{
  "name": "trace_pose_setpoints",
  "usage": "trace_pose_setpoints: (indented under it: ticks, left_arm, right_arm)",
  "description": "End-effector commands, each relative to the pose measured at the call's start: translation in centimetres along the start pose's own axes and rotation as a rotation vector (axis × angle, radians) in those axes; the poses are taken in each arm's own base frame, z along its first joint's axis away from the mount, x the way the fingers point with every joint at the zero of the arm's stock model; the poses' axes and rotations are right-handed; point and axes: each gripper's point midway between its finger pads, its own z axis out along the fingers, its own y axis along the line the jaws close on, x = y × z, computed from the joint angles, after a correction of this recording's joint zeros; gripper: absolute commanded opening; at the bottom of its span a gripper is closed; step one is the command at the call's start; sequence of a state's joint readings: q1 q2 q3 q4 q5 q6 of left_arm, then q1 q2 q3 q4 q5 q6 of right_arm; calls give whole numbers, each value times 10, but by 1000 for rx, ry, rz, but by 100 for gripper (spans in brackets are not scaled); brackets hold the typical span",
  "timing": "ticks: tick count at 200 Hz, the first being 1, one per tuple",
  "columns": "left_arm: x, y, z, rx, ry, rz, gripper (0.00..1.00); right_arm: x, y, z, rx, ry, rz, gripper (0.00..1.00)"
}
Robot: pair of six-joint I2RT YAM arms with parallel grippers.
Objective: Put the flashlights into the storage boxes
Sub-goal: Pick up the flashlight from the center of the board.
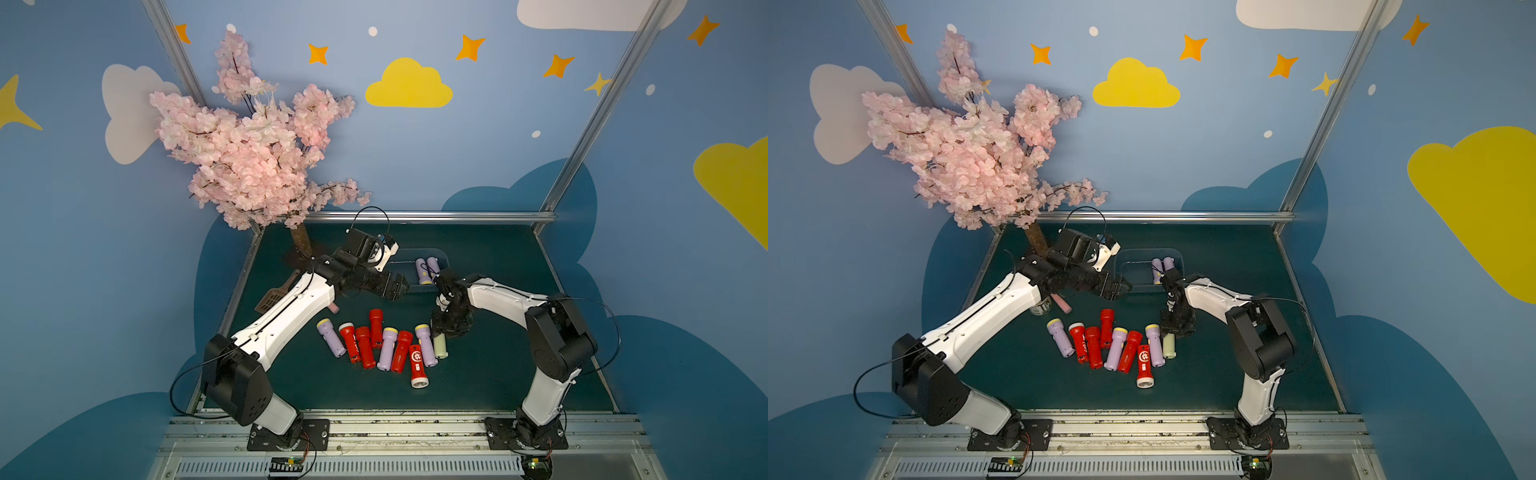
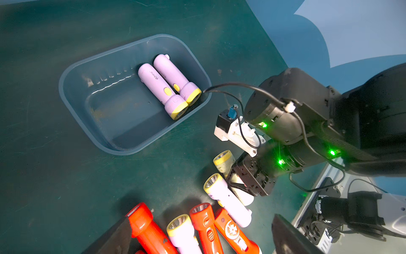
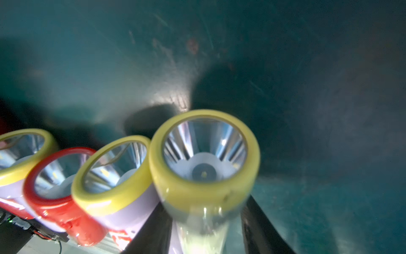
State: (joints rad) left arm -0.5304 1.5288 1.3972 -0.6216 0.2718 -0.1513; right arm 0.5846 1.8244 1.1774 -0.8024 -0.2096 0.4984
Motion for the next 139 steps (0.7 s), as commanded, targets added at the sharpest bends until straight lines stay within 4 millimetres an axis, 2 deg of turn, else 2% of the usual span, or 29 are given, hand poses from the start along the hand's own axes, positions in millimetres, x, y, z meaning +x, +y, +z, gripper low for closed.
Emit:
trace_pose_setpoints:
  ticks: [1,31,72,109,139]
  left_arm:
    - [-2,0,-4,-8,-1,23,99]
    - [-4,1,-3,-15,-5,33,99]
    - [-5,3,-2,-24,-11,42,99]
    - [-8,4,-1,-28,-26,48,99]
    - [-10,7,-1,-49,-39,52,99]
  right_arm:
    - [-1,-4,5,28,12,2,49]
    - [1,-8,8,51,27,-5,46]
    - [-4,-6,-3,71,18,-22,39]
    - [-12,-1,-26,83,-13,-50,38]
    - [-30,12,-55,78,-66,-91,38]
